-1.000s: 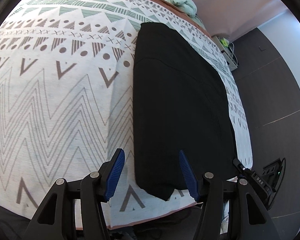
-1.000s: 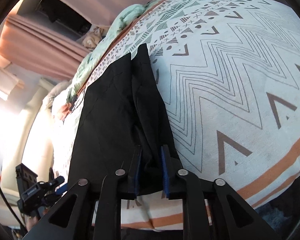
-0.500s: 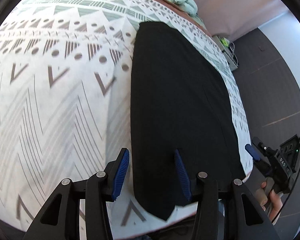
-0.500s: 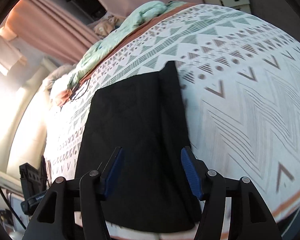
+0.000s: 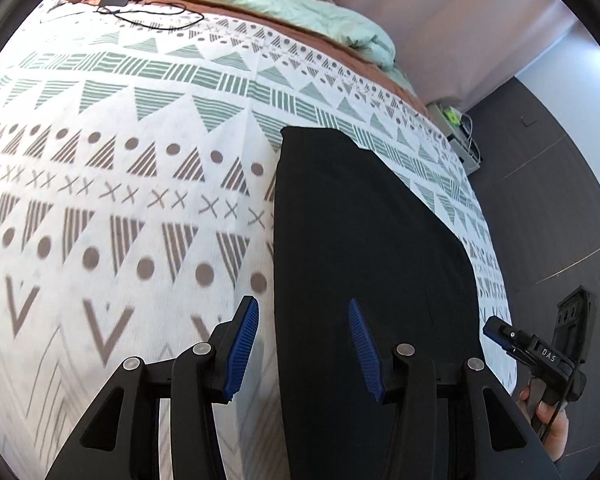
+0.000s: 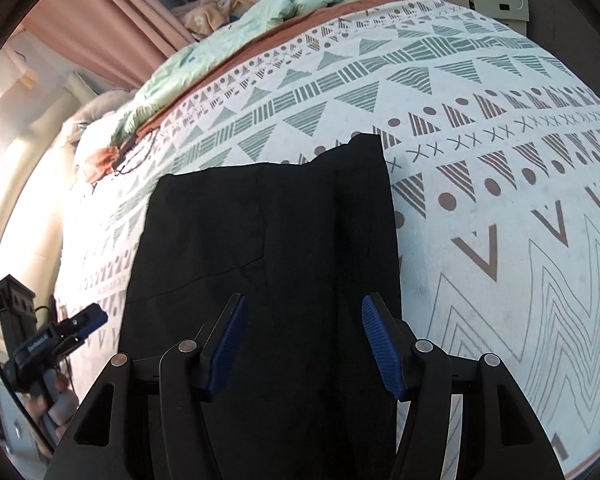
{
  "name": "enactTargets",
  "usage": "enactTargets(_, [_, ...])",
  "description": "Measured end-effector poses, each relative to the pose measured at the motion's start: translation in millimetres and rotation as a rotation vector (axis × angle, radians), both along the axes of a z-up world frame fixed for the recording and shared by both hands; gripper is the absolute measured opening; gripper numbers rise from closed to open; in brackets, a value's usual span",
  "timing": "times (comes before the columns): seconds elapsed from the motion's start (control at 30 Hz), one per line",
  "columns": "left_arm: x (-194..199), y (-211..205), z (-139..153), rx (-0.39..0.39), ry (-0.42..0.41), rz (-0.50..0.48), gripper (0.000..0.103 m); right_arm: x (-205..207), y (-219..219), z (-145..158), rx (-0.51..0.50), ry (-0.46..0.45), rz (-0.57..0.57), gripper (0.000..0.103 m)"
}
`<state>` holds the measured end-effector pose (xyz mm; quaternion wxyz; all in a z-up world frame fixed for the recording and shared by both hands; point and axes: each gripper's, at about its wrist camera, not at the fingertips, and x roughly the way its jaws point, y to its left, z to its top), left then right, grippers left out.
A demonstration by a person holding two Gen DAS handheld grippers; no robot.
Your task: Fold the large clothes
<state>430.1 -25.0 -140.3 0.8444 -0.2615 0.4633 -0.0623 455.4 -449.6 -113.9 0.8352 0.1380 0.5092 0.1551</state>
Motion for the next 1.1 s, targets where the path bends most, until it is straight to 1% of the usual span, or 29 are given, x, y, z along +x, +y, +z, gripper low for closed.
enactTargets(0.1, [3.1,3.9,-7.6,0.012,0.025,0.0,0.049,10.3,3.9,-3.3,-0.001,0.001,0.017,0.06])
enactTargets(0.17, [-0.1,5.3,-7.5,-0.009,0.012,-0.012,0.049,19.5,5.6,-5.0,0.015,0.001,0.013,0.06])
enactTargets(0.27, [-5.3,4.9,-7.8,0.01,0.005,-0.027,0.049,36.0,5.3,-11.8,0.028,0.015,-0.008,0.058])
enactTargets(0.3, [-5.7,5.5,-9.1,0.013,0.009,-0.028,0.049,41.1,5.3,-15.8,0.03,0.032,-0.013,0.054])
enactTargets(0.33, [-5.8,6.2,-11.1,0.011,0.015,-0.027,0.049,45.9,6.1,-19.2,0.035,0.052,-0.007,0.031])
enactTargets(0.37, [-5.2,6.9,-12.9,0.006,0.021,-0.025,0.049,49.5,6.8,-21.2,0.029,0.062,0.001,0.014])
enactTargets(0.4, [-5.5,7.7,-14.5,0.0,0.024,-0.022,0.049,49.7,7.3,-19.1,0.014,0.048,0.002,0.011])
enactTargets(0.43, [-5.9,7.6,-15.6,-0.001,0.025,-0.021,0.049,48.6,8.1,-14.2,0.008,0.022,0.012,0.005])
enactTargets(0.57, [-6.8,4.7,-18.2,-0.001,0.025,-0.021,0.049,36.8,3.9,16.3,0.004,-0.093,0.029,0.003])
enactTargets(0.63, [-5.8,1.6,-19.9,-0.012,0.024,-0.026,0.049,31.5,-3.4,23.2,0.0,-0.119,0.013,0.002])
enactTargets(0.7, [-3.7,-2.1,-22.5,-0.024,0.028,-0.032,0.049,28.0,-12.9,19.5,0.001,-0.114,-0.015,0.002])
enactTargets(0.77, [-2.0,-6.0,-25.0,-0.04,0.032,-0.04,0.049,28.8,-19.9,4.3,-0.004,-0.074,-0.029,0.002])
enactTargets(0.87, [0.2,-11.5,-27.5,-0.053,0.03,-0.046,0.049,35.2,-27.4,-22.0,0.035,0.019,-0.036,0.006])
enactTargets(0.9, [0.9,-12.9,-28.3,-0.058,0.029,-0.048,0.049,35.0,-30.3,-25.2,0.054,0.029,-0.037,0.01])
enactTargets(0.93, [1.7,-14.3,-29.4,-0.065,0.03,-0.051,0.049,33.4,-32.3,-26.0,0.065,0.034,-0.039,0.017])
enactTargets(0.97, [2.3,-15.1,-30.5,-0.07,0.031,-0.052,0.049,30.6,-35.1,-24.6,0.069,0.028,-0.036,0.03])
enactTargets(1.0, [3.1,-15.9,-31.4,-0.073,0.033,-0.052,0.049,27.9,-36.9,-22.4,0.065,0.019,-0.029,0.038])
enactTargets(1.03, [4.1,-16.6,-32.2,-0.073,0.037,-0.051,0.049,25.7,-38.9,-20.1,0.054,0.009,-0.022,0.056])
enactTargets(1.07, [5.3,-17.1,-32.5,-0.073,0.039,-0.051,0.049,23.3,-42.4,-17.9,0.046,-0.003,-0.015,0.066])
enactTargets(1.1, [6.8,-17.4,-33.0,-0.077,0.04,-0.049,0.049,22.1,-45.4,-17.7,0.048,-0.006,-0.009,0.068])
